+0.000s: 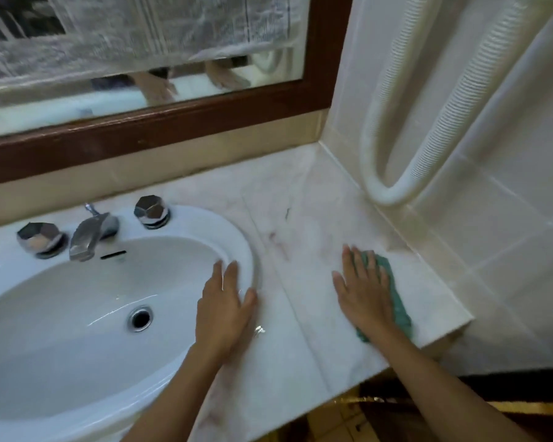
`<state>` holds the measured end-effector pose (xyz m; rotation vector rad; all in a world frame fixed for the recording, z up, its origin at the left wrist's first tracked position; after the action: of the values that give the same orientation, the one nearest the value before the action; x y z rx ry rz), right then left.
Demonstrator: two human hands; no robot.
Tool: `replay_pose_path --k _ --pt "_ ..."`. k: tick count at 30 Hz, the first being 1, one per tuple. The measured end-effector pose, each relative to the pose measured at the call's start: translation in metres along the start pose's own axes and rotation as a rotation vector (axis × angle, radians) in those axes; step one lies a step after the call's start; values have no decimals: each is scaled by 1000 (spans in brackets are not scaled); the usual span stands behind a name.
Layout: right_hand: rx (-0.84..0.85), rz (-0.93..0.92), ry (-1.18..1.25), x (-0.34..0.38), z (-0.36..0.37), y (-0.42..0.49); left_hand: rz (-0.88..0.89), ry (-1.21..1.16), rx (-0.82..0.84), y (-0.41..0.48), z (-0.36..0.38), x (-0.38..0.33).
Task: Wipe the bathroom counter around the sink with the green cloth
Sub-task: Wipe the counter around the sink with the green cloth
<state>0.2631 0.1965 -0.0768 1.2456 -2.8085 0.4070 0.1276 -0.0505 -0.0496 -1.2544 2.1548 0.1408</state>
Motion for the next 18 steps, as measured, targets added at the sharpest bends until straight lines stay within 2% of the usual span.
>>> replay_pose_path --k 5,11,15,18 --pt "-55 -78 108 20 -32 112 -99 51 20 5 6 -5" --pt "1 -355 48 121 -39 230 -135 109 28 9 4 -6" --pt "112 -705 -10 207 -25 232 -147 137 2 10 3 -5" --pt "148 -943 -48 221 -16 185 -160 116 -3 10 4 -3"
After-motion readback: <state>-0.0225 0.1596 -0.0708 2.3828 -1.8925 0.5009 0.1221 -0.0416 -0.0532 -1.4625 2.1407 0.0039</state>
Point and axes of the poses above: each hand's wrist, its own y-axis towards the middle knuckle, its own z-axis out of the palm, x = y × z, the point moved 7 cm from there along y, towards the middle knuckle, and after that the axes turned 6 degrees about x, right-handed, at the moved point
